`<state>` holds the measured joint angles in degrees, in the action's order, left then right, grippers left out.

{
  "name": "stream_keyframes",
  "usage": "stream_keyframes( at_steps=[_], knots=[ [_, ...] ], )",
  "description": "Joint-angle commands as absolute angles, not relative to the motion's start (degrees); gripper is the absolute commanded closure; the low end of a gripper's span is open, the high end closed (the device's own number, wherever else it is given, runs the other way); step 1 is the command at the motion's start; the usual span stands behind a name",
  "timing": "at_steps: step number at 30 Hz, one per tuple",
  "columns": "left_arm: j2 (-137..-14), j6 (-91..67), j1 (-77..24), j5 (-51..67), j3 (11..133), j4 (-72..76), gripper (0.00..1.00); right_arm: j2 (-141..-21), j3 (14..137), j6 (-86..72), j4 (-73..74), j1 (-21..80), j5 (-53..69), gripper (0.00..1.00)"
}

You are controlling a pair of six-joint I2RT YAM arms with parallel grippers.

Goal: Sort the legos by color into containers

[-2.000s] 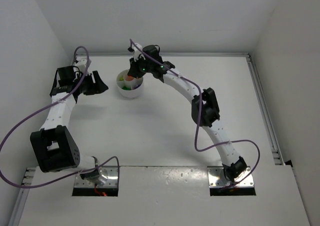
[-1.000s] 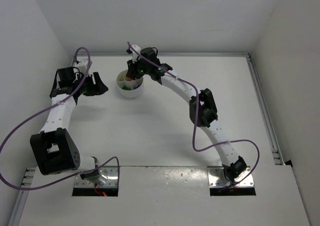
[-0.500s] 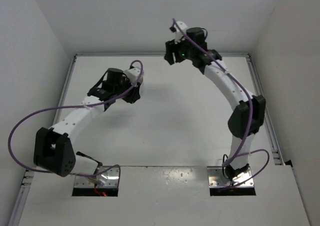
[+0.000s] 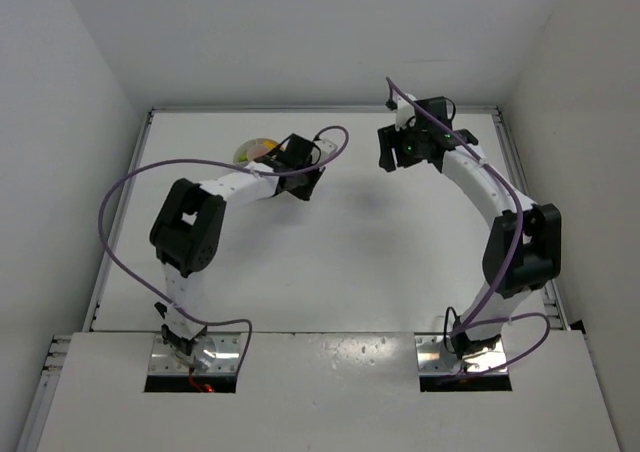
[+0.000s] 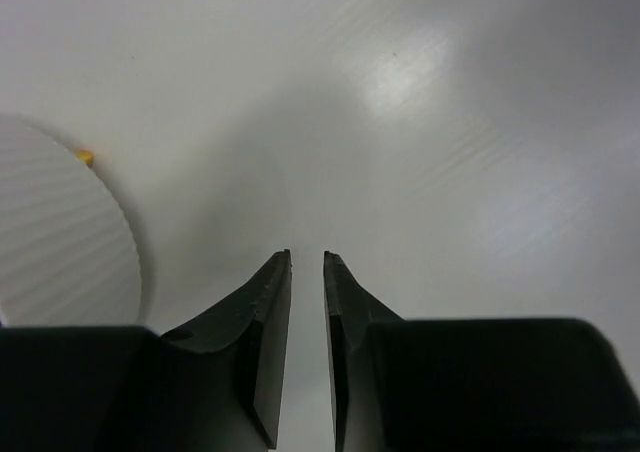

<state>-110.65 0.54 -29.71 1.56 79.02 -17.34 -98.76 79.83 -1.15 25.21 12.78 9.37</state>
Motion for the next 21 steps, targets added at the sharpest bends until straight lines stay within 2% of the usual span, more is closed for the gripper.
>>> stream_keyframes(
  at_steps=[1, 12, 21],
  knots=[
    [-114.2, -1.2, -30.0, -4.3, 85.3, -15.6, 0.74, -94.5, 80.9, -1.3, 22.6, 12.3, 11.9, 0.38],
    [-118.8, -1.2, -27.5, -14.3, 87.7, -18.1, 0.72, -98.3, 85.2, -1.3, 24.0, 11.8, 14.1, 0.38],
    [-120.6, -1.8, -19.7, -12.7, 88.9, -18.1, 0.72, -99.4, 85.8, -1.3, 24.0, 11.8, 14.7, 0.38]
  ],
)
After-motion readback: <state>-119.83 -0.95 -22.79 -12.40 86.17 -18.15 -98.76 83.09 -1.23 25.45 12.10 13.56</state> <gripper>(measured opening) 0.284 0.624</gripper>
